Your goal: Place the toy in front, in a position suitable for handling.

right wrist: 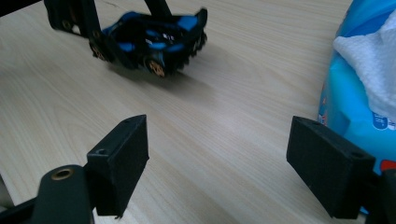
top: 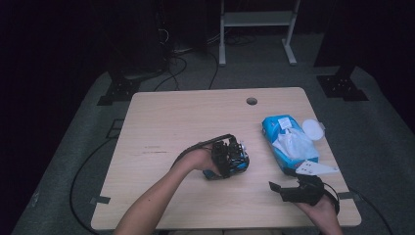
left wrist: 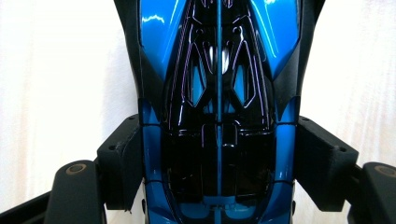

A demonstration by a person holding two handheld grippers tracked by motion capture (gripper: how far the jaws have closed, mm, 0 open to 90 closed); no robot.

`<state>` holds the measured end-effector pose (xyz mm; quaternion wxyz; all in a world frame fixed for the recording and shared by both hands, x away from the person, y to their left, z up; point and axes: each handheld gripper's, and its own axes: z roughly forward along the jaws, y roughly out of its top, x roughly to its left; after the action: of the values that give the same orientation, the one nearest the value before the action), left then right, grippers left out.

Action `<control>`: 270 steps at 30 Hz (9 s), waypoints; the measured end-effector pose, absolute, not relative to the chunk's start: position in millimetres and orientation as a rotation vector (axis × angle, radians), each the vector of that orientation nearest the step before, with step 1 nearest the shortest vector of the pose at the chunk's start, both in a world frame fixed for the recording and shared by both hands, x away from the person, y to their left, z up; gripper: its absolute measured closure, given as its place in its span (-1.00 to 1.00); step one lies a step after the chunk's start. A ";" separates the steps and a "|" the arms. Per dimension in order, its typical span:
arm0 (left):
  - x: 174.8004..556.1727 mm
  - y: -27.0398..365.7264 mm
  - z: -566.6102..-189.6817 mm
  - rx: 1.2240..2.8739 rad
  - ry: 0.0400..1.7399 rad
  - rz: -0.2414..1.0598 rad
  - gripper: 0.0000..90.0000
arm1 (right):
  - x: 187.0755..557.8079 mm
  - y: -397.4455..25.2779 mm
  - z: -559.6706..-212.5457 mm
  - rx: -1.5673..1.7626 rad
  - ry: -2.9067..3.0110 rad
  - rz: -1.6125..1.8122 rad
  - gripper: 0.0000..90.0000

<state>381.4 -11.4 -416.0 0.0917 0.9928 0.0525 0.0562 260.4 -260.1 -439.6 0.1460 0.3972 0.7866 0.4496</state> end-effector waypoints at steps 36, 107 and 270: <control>362.0 66.6 -416.1 2.437 0.317 0.173 -0.77 | 364.0 -299.6 -414.7 1.370 2.108 0.886 0.41; 351.9 106.9 -469.2 2.343 0.328 0.171 -0.42 | 331.4 -142.7 -447.6 0.928 2.481 1.138 0.74; 351.8 99.1 -476.3 2.334 0.318 0.197 -0.45 | 336.5 -85.9 -451.0 0.744 2.643 1.151 0.87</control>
<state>351.8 99.1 -476.3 0.3794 0.9136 0.1246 0.0771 336.5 -85.9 -451.0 0.0820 0.2490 0.8848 0.3853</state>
